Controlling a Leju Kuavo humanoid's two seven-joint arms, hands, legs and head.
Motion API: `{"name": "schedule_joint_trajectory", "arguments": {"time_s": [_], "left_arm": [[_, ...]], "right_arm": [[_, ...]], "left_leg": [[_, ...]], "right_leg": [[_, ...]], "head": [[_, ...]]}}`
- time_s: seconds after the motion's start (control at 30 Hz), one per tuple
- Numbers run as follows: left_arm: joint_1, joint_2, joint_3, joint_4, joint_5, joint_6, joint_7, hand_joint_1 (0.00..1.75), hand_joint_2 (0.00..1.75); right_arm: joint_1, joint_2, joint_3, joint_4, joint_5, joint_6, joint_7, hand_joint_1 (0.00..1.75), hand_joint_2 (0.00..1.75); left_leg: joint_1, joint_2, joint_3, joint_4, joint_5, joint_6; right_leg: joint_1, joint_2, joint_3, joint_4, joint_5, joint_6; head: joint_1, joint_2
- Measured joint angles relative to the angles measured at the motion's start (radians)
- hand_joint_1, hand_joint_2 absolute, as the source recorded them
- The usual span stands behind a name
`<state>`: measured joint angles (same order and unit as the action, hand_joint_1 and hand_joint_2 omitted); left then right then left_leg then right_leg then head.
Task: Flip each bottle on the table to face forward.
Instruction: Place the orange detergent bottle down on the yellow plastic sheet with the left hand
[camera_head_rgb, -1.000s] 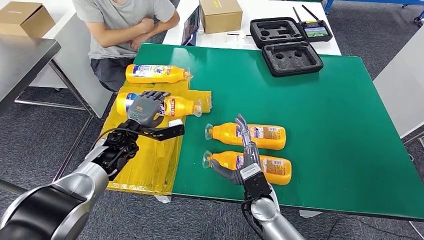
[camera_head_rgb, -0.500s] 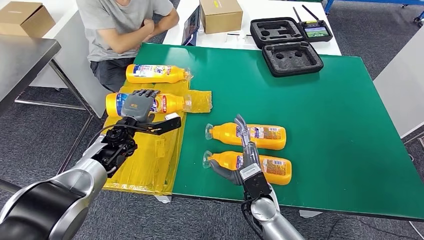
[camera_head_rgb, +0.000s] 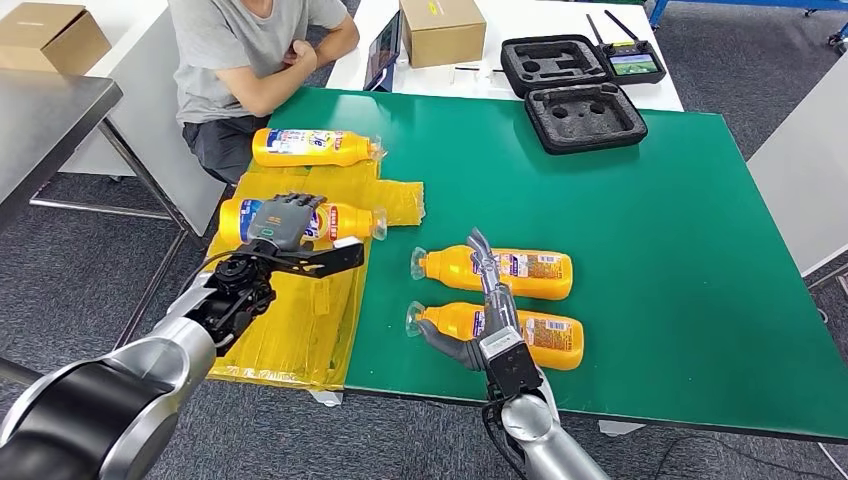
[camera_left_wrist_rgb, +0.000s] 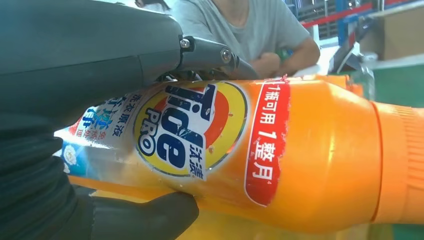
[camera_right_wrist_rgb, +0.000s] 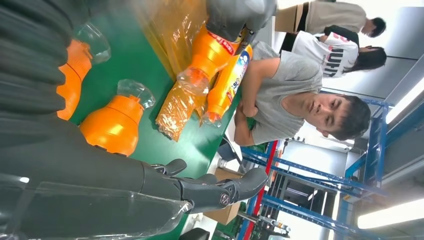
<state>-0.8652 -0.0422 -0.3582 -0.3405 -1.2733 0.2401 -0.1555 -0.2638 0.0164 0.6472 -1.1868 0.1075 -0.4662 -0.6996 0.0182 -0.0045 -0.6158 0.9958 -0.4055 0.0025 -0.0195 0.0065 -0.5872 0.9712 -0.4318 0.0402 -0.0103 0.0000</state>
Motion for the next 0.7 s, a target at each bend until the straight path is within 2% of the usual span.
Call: {"name": "schedule_joint_trajectory", "arguments": {"time_s": [0.23,0.6,0.7], "left_arm": [[0.0,-0.004,0.005,0.016,0.008,-0.057,-0.007,1.75,1.75],[0.002,-0.004,0.019,0.028,0.014,-0.07,-0.017,1.75,1.75],[0.002,-0.004,0.021,0.028,0.017,-0.07,-0.017,1.67,1.75]], "right_arm": [[0.0,0.0,0.0,0.0,-0.002,0.0,0.0,0.0,1.75],[0.0,-0.001,0.0,0.0,-0.002,0.0,0.0,0.0,1.75],[0.0,-0.001,0.0,0.0,-0.003,0.0,0.0,0.0,1.75]], "left_leg": [[0.0,0.0,0.0,0.0,0.0,0.0],[0.0,0.0,0.0,0.0,0.0,0.0],[0.0,0.0,0.0,0.0,0.0,0.0]], "right_leg": [[0.0,0.0,0.0,0.0,0.0,0.0],[0.0,0.0,0.0,0.0,0.0,0.0],[0.0,0.0,0.0,0.0,0.0,0.0]], "head": [[0.0,0.0],[0.0,0.0],[0.0,0.0]]}}
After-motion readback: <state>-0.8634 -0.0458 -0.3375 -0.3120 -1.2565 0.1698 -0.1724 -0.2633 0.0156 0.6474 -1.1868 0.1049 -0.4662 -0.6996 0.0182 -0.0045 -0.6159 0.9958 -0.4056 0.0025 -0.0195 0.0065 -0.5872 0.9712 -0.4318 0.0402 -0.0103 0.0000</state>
